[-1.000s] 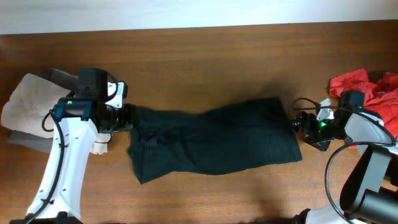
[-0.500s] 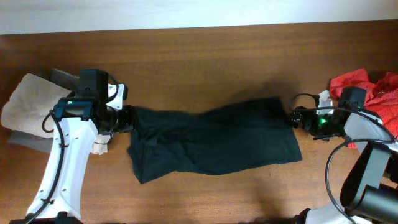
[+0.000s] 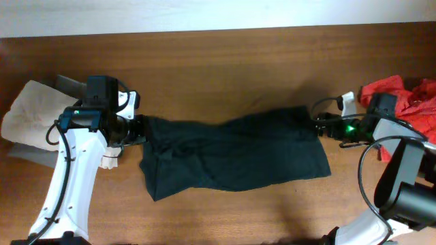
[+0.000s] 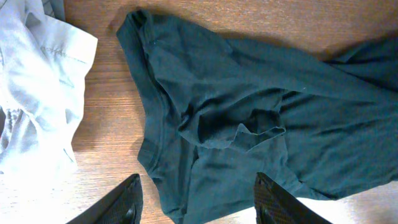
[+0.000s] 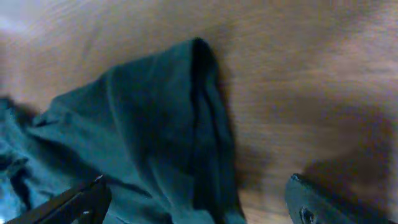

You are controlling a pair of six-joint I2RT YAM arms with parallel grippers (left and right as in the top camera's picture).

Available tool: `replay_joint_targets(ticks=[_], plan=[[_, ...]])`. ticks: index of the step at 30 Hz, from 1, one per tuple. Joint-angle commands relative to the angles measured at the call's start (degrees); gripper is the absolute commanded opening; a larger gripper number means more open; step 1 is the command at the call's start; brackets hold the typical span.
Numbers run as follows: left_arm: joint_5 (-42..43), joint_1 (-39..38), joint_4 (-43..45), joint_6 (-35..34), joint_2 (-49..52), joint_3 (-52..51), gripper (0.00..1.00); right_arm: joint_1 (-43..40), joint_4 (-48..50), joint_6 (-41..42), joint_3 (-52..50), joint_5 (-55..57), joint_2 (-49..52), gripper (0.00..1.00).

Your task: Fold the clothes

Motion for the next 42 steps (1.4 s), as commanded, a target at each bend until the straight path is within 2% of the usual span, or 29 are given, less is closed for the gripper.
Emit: replay_joint_targets(ticks=[1,6,13,21,26,27,28,29,32,35,36,42], plan=[[-0.4,-0.1,0.3,0.3,-0.3,-0.5,0.57,1.4,-1.5,-2.4,-1.6,0.5,5.6,0.93],[-0.4,-0.1,0.3,0.3,-0.3,-0.5,0.57,1.5,-8.2,-4.3,-1.6,0.8,6.8,0.79],[0.6,-0.1,0.5,0.3,-0.3,-0.5,0.57,1.5,-12.1,-4.3,-1.6,5.8,6.8,0.69],[0.7,-0.1,0.5,0.3,-0.3,-0.5,0.57,2.5,-12.1,-4.3,-1.6,4.8,6.8,0.38],[0.7,-0.1,0.5,0.3,-0.3,-0.5,0.57,2.5,-12.4,-4.4,-1.6,4.6,6.8,0.39],[0.7,-0.1,0.5,0.3,-0.3,-0.5,0.57,2.5,-12.5,-4.4,-1.6,4.7,6.8,0.42],[0.7,-0.1,0.5,0.3,-0.3,-0.5,0.57,2.5,-12.8,-4.3,-1.6,5.8,6.8,0.59],[0.7,-0.1,0.5,0.3,-0.3,-0.5,0.57,2.5,-12.8,-3.7,-1.6,7.2,6.8,0.62],[0.7,-0.1,0.3,0.3,-0.3,-0.5,0.57,1.8,-12.1,-3.1,-1.6,10.1,6.8,0.64],[0.7,-0.1,0.3,0.3,-0.3,-0.5,0.57,0.4,-10.1,-4.0,-1.6,8.5,6.8,0.73],[0.7,-0.1,0.3,0.3,-0.3,-0.5,0.57,-0.6,-9.1,-4.8,-1.6,6.5,6.8,0.79],[1.2,-0.1,0.3,0.3,-0.3,-0.5,0.57,-5.7,-10.1,-4.1,0.7,3.1,6.8,0.81]])
